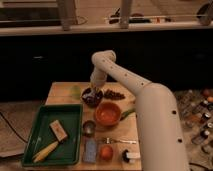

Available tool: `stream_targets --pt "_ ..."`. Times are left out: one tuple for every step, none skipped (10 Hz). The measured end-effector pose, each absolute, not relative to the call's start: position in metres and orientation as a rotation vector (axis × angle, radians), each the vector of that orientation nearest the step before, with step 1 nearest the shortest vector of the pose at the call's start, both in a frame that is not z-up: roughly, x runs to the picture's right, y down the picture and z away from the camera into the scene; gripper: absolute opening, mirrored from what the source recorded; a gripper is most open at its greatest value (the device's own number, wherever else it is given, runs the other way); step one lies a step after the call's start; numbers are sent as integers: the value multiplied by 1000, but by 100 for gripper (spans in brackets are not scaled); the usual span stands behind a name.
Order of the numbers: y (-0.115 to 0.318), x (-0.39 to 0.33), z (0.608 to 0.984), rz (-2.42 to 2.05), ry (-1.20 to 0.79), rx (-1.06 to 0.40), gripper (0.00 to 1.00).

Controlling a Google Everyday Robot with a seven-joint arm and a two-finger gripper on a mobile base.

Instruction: Wipe purple bowl with towel

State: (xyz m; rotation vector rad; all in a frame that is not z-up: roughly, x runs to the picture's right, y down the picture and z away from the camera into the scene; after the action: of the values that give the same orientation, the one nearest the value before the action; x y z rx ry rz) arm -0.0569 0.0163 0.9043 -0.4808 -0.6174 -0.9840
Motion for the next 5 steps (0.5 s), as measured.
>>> stream_targets --pt "15 -56 903 -983 -617 -479 0" --pt "14 -55 903 -981 -616 -478 0" --pt "14 -55 903 -980 -615 -477 0" --pt "14 -55 903 -981 -616 -477 0" --pt "14 -57 903 -983 -617 -478 0"
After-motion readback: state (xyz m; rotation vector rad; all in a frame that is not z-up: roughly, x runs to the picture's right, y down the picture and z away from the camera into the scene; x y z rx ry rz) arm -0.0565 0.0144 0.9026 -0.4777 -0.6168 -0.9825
